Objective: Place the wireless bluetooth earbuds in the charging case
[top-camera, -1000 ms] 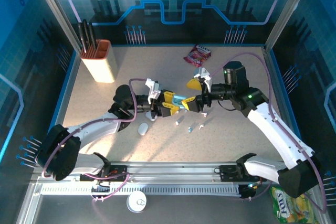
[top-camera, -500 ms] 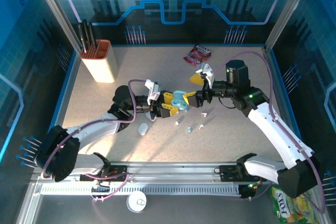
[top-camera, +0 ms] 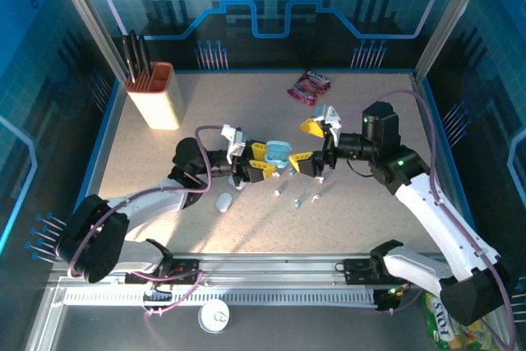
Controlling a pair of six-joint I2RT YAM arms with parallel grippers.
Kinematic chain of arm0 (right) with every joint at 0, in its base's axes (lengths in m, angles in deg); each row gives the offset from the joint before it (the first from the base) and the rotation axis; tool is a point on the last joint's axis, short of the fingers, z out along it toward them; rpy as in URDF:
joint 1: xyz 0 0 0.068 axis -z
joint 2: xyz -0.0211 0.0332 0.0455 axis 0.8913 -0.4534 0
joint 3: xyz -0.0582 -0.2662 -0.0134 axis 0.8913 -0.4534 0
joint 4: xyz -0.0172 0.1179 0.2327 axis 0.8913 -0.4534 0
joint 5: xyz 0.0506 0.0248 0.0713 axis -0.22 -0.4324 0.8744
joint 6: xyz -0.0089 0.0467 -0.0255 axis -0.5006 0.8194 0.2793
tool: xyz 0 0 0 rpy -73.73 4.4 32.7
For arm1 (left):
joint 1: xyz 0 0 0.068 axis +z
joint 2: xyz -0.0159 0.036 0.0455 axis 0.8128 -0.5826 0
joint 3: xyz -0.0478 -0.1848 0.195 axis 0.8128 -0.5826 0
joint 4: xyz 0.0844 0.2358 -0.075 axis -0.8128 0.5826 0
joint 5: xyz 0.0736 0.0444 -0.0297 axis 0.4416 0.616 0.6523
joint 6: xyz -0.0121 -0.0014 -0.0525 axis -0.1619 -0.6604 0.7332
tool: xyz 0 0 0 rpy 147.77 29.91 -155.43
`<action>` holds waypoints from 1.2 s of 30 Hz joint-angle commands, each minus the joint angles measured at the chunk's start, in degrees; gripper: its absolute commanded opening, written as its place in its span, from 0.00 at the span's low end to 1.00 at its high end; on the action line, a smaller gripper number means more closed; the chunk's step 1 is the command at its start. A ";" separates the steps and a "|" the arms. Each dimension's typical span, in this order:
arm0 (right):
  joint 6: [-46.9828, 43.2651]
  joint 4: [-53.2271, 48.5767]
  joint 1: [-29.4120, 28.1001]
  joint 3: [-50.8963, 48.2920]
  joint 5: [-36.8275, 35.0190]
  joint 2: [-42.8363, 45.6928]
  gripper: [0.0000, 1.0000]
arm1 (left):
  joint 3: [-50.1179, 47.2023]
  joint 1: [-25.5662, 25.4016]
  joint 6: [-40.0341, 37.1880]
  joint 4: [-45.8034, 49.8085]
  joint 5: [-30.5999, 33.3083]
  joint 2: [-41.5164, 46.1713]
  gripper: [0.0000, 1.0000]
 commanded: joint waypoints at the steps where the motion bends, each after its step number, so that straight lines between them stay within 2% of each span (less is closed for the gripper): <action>1: 0.60 0.77 -0.29 -0.93 -1.46 1.13 0.95 | -1.01 0.47 0.30 -4.07 1.54 -0.41 0.39; 7: 6.27 4.56 -0.19 -4.15 -9.03 3.27 0.94 | -2.03 1.46 -0.17 -5.29 3.69 -0.75 0.40; 16: 3.70 4.08 -5.43 -1.15 -9.54 -1.49 0.87 | -2.08 1.52 0.35 -6.92 2.04 -1.90 0.39; 24: 5.97 9.05 -6.53 1.06 -5.80 -6.42 0.61 | -2.45 1.55 0.71 -5.66 -1.29 -0.83 0.39; 29: 5.49 9.05 -6.57 1.97 -3.11 -8.08 0.37 | -2.63 1.52 0.29 -3.89 -1.71 0.66 0.39; 35: 3.80 9.03 -7.05 1.68 -0.77 -8.17 0.01 | -1.82 1.57 -0.34 -1.65 -0.71 1.26 0.39; 36: 3.21 9.03 -7.27 1.51 -0.82 -7.90 0.00 | -1.62 1.55 -0.28 -1.36 -0.51 1.13 0.39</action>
